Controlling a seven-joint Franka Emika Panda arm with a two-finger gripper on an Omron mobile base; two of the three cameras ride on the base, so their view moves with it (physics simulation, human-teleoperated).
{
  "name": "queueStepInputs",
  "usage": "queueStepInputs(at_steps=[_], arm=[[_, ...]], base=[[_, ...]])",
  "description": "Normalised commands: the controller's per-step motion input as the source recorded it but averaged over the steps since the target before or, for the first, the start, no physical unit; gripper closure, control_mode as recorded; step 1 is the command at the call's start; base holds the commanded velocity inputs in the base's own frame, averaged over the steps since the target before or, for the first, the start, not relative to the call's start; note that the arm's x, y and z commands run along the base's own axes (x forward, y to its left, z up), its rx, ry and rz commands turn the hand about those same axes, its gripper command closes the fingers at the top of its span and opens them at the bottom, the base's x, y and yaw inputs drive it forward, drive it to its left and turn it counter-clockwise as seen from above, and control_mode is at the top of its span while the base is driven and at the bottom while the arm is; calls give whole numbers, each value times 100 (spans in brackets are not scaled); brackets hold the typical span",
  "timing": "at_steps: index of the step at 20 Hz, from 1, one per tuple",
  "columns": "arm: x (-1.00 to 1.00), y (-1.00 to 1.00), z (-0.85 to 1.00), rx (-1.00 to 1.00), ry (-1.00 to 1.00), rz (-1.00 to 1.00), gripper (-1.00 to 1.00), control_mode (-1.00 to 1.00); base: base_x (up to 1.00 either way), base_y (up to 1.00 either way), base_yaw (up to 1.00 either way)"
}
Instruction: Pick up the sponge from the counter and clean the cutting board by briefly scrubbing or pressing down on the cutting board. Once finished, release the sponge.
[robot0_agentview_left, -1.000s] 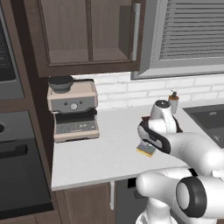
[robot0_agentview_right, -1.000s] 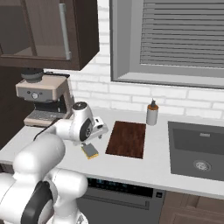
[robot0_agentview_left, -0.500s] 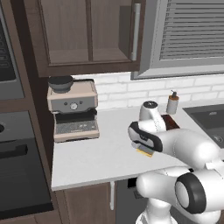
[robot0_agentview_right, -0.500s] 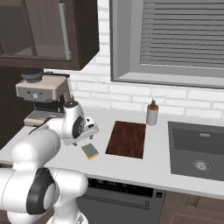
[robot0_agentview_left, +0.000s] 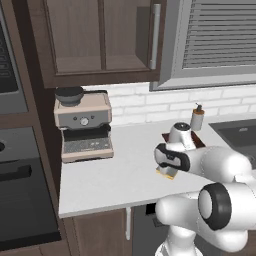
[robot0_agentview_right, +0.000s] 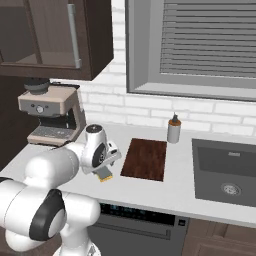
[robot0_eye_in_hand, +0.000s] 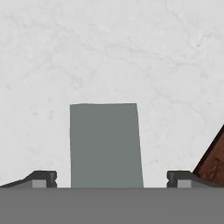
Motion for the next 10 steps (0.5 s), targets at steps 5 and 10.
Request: queueStepInputs(at_steps=[5, 10], arm=[[-1, 0, 0, 0, 0, 0, -100, -100], [-1, 9, 0, 0, 5, 0, -100, -100]], base=[[0, 0, 0], [0, 0, 0]])
